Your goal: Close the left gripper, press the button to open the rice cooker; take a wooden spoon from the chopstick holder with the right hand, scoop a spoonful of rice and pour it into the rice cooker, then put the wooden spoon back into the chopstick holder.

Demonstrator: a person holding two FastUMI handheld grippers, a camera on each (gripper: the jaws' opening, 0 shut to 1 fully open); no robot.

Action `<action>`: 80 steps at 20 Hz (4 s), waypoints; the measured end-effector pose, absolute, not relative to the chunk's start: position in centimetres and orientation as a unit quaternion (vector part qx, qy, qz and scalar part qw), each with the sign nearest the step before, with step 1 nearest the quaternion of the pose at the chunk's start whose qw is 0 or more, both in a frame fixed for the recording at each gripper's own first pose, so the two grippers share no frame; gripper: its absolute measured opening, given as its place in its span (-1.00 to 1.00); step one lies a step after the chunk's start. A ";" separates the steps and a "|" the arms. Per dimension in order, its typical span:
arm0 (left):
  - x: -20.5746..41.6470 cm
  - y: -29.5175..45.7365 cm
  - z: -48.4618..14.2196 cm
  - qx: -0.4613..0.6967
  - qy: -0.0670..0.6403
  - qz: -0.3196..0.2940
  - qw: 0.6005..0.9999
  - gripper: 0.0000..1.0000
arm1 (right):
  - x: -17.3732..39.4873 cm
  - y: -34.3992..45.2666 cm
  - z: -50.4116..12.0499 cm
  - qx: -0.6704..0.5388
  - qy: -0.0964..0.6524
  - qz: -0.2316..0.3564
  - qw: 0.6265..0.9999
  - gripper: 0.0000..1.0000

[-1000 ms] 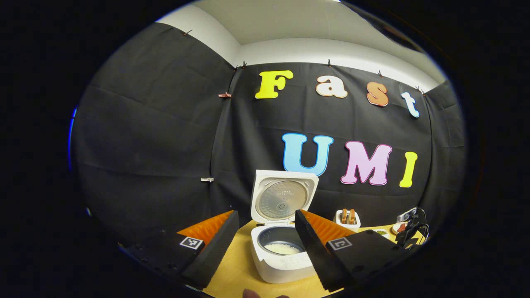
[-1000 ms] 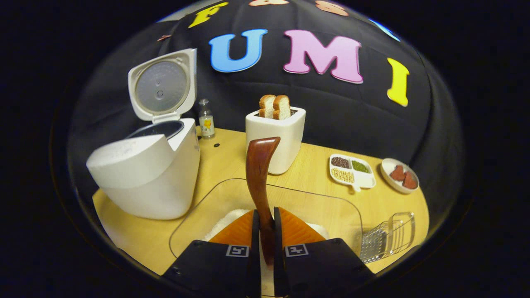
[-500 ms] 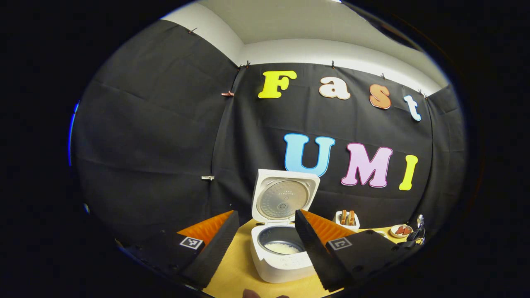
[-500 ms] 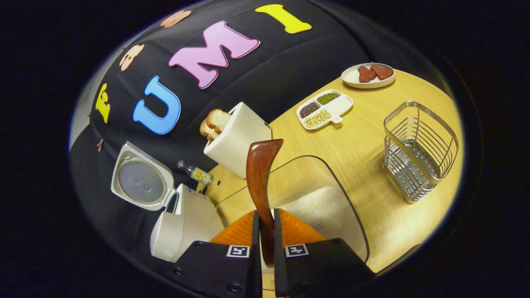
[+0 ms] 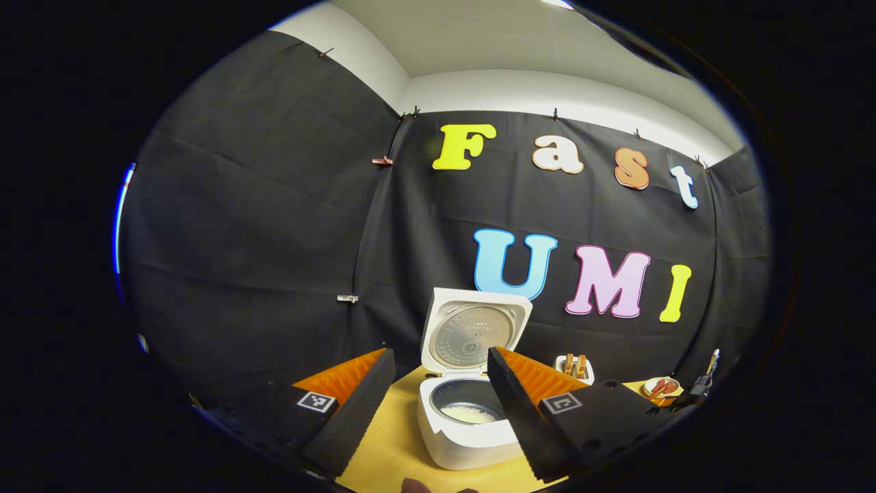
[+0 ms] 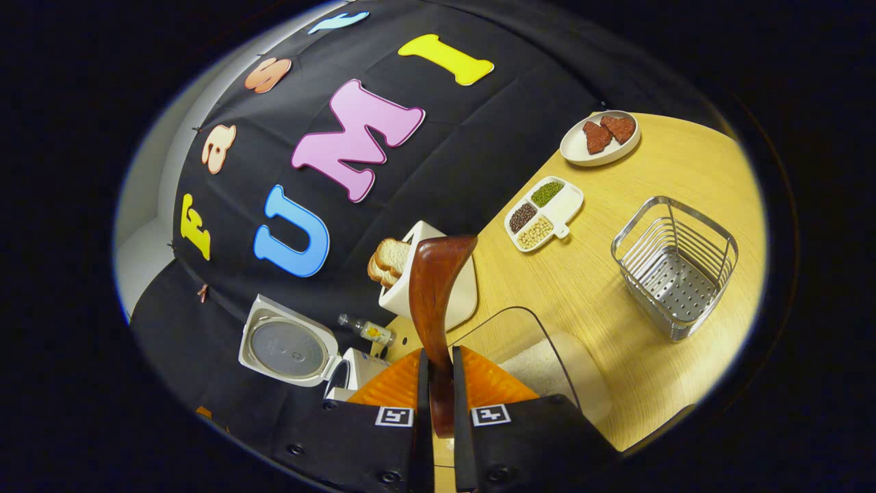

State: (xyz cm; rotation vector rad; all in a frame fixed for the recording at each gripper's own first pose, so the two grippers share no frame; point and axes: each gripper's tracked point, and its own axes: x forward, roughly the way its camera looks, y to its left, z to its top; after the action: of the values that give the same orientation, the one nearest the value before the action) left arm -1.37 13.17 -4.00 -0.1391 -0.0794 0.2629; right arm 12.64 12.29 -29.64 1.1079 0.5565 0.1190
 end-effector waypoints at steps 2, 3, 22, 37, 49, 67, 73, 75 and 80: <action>-1.5 12.8 -4.1 -0.076 -0.038 0.127 0.988 0.88 | 12.6 11.6 -28.5 0.533 0.252 0.055 0.806 -0.68; -1.5 12.6 -4.4 -0.080 -0.036 0.126 0.988 0.88 | 12.4 11.3 -28.2 0.538 0.250 0.053 0.803 -0.67; -1.8 10.5 -6.8 -0.123 -0.016 0.094 0.988 0.88 | 14.1 15.7 -16.8 0.596 0.234 0.118 0.759 -0.68; -3.8 15.9 -10.0 -0.082 0.001 0.134 0.988 0.88 | 20.2 37.1 -10.7 0.506 0.264 0.213 0.793 -0.68; -5.1 17.4 -12.6 -0.084 0.031 0.161 0.983 0.88 | 25.1 43.2 -14.5 0.287 0.258 0.230 0.893 -0.68; -4.2 17.2 -13.2 -0.095 0.036 0.158 0.982 0.88 | 23.5 46.8 -9.4 0.023 0.133 0.340 0.931 -0.68; -4.7 17.1 -13.1 -0.100 0.034 0.161 0.981 0.88 | 20.2 49.2 -7.6 -0.088 0.072 0.391 0.913 -0.69; -4.9 17.4 -13.0 -0.098 0.033 0.161 0.981 0.88 | 19.3 49.9 -7.1 -0.111 0.055 0.400 0.908 -0.69; -5.7 17.3 -12.7 -0.099 0.030 0.166 0.981 0.88 | 18.1 50.3 -6.4 -0.150 0.029 0.405 0.901 -0.68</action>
State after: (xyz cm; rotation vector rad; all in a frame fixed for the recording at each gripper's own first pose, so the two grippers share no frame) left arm -5.75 17.25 -12.67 -0.1999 0.0609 0.3347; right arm 18.11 50.31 -6.43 -0.3100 0.0605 0.8383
